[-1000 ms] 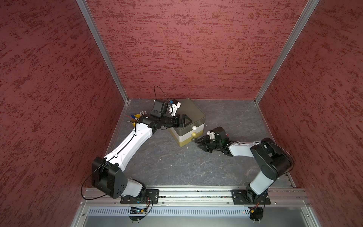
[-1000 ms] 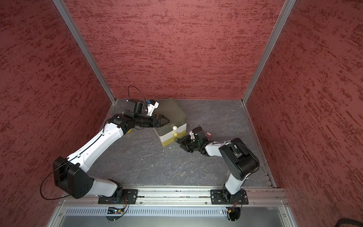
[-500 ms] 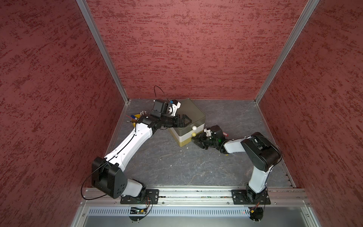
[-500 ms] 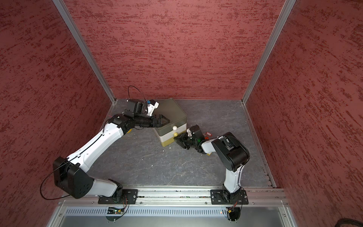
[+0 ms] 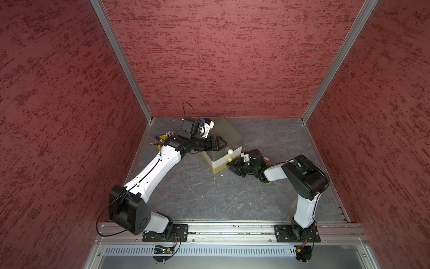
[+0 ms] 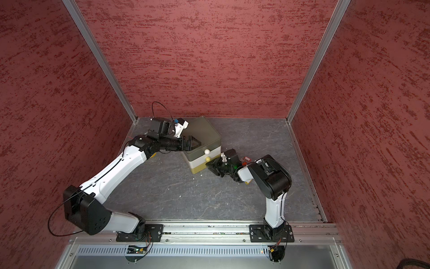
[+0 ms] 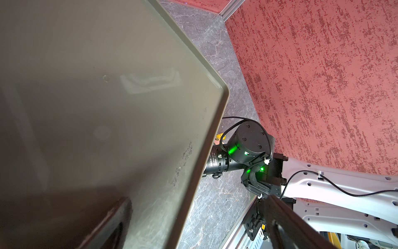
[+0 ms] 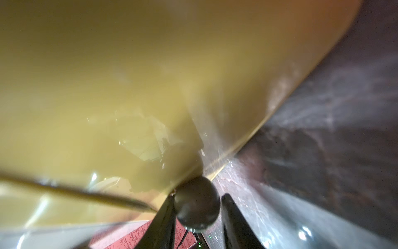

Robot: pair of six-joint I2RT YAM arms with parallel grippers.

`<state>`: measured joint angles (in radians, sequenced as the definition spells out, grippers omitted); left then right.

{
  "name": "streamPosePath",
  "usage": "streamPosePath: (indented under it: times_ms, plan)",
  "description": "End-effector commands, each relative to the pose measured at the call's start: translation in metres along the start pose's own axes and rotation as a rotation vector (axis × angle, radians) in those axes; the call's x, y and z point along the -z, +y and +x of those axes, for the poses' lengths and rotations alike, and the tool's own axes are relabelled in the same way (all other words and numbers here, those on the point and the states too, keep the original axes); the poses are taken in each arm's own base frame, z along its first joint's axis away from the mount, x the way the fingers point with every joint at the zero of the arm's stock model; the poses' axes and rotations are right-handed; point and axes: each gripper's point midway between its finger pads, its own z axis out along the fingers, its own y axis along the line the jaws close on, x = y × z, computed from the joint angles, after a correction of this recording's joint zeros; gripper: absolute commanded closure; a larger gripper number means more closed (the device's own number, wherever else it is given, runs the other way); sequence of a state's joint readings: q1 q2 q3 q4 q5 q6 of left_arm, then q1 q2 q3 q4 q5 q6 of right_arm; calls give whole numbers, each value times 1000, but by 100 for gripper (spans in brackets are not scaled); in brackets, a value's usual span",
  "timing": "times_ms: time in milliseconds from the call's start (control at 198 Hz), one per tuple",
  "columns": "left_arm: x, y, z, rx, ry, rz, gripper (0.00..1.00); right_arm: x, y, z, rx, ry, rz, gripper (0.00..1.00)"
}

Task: Take the keys out of the drawer
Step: Open the drawer in the storage box.

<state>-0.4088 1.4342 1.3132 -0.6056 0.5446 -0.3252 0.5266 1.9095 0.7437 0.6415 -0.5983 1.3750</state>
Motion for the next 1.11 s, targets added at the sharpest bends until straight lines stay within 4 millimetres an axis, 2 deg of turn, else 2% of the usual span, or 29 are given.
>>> streamPosePath:
  times_ms: [0,192,333,722,1100]
  plan:
    - [0,3,-2,-7,-5,-2,0,-7,17,-9,51,-36,-61,66]
    - [-1,3,-1,-11,-3,-4,0,-7,16,-9,53,-37,-65,75]
    - [-1,3,-1,-6,-2,-3,0,-3,10,-6,50,-38,-59,77]
    - [-6,7,3,5,12,-7,0,17,-14,6,21,-64,-53,79]
    - [-10,8,1,8,16,-7,0,38,-25,22,27,-62,-31,80]
